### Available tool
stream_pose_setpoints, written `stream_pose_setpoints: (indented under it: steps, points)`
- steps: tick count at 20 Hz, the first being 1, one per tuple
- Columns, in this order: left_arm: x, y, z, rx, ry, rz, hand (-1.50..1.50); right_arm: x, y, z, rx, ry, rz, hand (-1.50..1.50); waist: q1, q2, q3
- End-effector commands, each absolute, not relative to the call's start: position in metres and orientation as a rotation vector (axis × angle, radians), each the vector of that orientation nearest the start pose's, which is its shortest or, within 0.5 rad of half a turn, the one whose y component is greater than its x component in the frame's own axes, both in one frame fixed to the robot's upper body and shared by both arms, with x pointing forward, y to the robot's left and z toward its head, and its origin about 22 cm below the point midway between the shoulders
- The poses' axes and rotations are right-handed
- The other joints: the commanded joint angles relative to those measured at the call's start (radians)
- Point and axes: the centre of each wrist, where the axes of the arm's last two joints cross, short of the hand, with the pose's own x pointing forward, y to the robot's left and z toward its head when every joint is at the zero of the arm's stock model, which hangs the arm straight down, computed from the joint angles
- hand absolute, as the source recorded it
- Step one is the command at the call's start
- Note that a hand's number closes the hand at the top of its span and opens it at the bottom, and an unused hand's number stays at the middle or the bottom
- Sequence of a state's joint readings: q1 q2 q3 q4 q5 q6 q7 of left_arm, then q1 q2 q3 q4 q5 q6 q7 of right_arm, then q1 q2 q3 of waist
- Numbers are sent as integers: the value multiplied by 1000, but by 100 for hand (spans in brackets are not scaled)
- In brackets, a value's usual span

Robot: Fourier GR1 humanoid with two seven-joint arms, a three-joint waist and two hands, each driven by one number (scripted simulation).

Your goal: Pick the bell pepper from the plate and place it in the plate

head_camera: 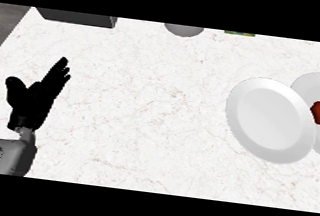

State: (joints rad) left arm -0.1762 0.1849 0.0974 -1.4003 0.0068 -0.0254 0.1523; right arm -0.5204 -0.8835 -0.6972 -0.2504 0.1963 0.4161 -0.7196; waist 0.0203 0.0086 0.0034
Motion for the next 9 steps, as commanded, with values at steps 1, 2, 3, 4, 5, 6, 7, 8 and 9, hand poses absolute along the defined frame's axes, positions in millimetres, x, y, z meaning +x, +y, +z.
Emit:
stream_pose_setpoints:
  steps: [1, 2, 3, 4, 5, 6, 7, 8, 9]
  points:
    - [277, 277, 18, 148, -1410, -97, 0, 232, -586, 83, -500, -1743, 1, -150, 4, -1, 0]
    - [298, 274, 39, 148, -1412, -97, 0, 227, -585, 73, -512, -1734, -5, -150, 2, 2, 1]
    - [284, 274, 14, 140, -1416, -99, 0, 237, -586, 89, -525, -1719, -2, -150, 9, 3, 1]
    - [295, 284, 24, 152, -1435, -97, 0, 217, -594, 80, -519, -1710, -11, -150, 4, 5, 2]
    - [277, 286, 14, 156, -1427, -92, 0, 212, -594, 74, -541, -1701, 13, -150, 6, 2, 1]
    - [296, 279, 26, 153, -1413, -103, 0, 214, -594, 77, -540, -1691, 20, -150, 3, 4, 2]
    - [282, 278, 19, 156, -1420, -113, 0, 207, -599, 79, -554, -1672, 11, -150, 12, 5, 3]
    - [287, 275, 22, 159, -1438, -107, 0, 195, -608, 89, -537, -1670, 29, -150, 2, 3, 2]
    - [272, 278, 14, 159, -1407, -92, 0, 196, -597, 62, -526, -1674, 8, -150, 9, 2, 3]
